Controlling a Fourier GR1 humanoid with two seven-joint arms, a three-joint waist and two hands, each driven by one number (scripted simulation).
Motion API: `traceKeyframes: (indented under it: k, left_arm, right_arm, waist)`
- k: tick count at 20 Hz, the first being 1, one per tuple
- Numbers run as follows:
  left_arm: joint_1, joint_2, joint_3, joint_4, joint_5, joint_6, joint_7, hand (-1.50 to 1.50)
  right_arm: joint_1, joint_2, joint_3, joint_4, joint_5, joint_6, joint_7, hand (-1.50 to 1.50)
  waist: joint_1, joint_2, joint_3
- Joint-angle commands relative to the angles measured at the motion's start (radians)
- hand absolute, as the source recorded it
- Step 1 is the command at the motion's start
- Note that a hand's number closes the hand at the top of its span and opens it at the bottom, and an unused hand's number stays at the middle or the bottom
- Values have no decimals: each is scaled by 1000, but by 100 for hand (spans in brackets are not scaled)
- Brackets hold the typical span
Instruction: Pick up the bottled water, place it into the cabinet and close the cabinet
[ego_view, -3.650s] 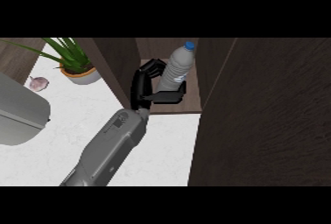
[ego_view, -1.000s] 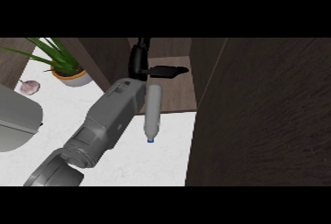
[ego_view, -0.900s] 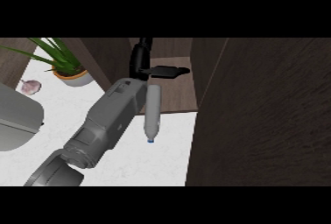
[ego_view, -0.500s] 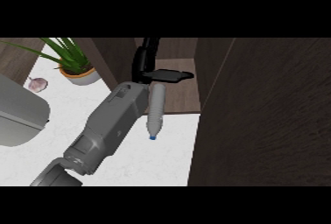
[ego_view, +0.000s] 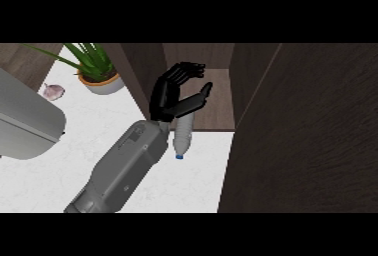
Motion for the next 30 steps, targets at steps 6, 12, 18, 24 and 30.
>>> traceKeyframes:
  k: [6,12,18,24,30]
  left_arm:
    - [337,104,-112,-394,-45,52,94,150]
    - [565,226,-136,-686,-79,90,122,150]
    - [759,365,-82,-896,-49,27,121,150]
    - [868,390,-40,-906,-26,-55,54,150]
    - [1010,442,25,-964,4,-110,-7,150]
  right_arm:
    - [-41,-119,101,-88,94,79,151,150]
    - [-73,-73,258,-71,92,77,229,150]
    - [-223,43,387,-47,128,26,387,150]
    - [-420,236,452,113,128,-3,477,150]
    - [-587,303,551,209,236,-31,542,150]
  waist:
    - [12,-1,-1]
    - [4,2,0]
    - [7,3,-1]
    - [7,9,-2]
    - [12,5,-3]
